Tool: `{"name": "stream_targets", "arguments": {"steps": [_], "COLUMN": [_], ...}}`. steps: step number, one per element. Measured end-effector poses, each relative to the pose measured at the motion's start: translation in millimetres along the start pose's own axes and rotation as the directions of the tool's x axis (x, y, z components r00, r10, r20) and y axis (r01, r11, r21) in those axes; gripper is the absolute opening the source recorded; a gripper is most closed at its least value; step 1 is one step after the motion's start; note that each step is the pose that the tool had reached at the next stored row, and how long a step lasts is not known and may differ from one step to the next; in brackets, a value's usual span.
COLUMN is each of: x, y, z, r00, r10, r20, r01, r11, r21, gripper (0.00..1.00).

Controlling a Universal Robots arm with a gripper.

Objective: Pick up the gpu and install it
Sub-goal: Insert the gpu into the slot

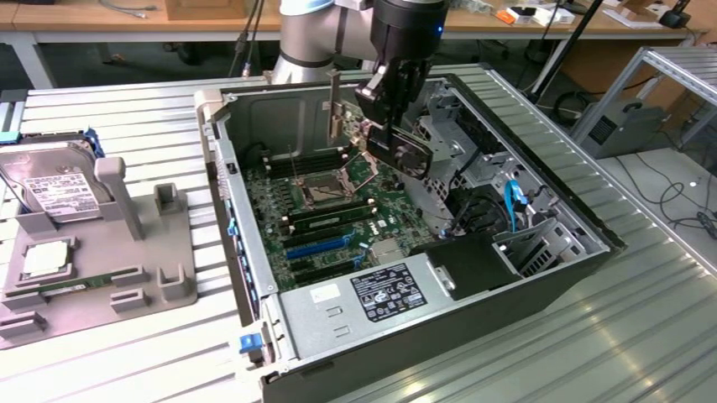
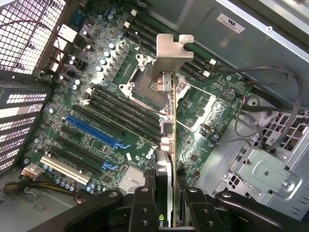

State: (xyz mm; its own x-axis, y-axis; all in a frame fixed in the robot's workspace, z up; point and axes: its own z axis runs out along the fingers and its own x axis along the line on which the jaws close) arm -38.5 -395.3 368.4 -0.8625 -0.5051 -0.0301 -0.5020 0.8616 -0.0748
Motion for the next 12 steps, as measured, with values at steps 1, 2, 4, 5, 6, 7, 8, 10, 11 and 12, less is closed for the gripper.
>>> {"name": "stream_targets", "arguments": {"steps": [1, 2, 4, 5, 6, 7, 8, 10, 11, 12], "x": [0.0, 0.0, 0.0, 0.0, 0.0, 0.0, 0.0, 0.0, 0.0, 0.0], "y": [0.0, 0.0, 0.0, 0.0, 0.0, 0.0, 0.0, 0.0, 0.0, 0.0], "z": [0.0, 0.0, 0.0, 0.0, 0.0, 0.0, 0.0, 0.0, 0.0, 0.0], "r00": [1.0000, 0.9999, 0.9997, 0.9995, 0.9992, 0.9989, 0.9985, 0.9978, 0.9976, 0.9974], "r10": [-0.008, -0.014, -0.026, -0.031, -0.039, -0.047, -0.055, -0.066, -0.069, -0.072], "r20": [0.0007, 0.0011, 0.0019, 0.0024, 0.0030, 0.0035, 0.0042, 0.0050, 0.0052, 0.0055], "r01": [0.008, 0.014, 0.026, 0.031, 0.039, 0.047, 0.055, 0.066, 0.069, 0.072], "r11": [1.0000, 0.9999, 0.9997, 0.9995, 0.9992, 0.9989, 0.9985, 0.9978, 0.9976, 0.9974], "r21": [-0.0003, -0.0004, -0.0008, -0.0010, -0.0011, -0.0013, -0.0016, -0.0019, -0.0019, -0.0020], "gripper": [0.27, 0.27, 0.27, 0.27, 0.27, 0.27, 0.27, 0.27, 0.27, 0.27]}}
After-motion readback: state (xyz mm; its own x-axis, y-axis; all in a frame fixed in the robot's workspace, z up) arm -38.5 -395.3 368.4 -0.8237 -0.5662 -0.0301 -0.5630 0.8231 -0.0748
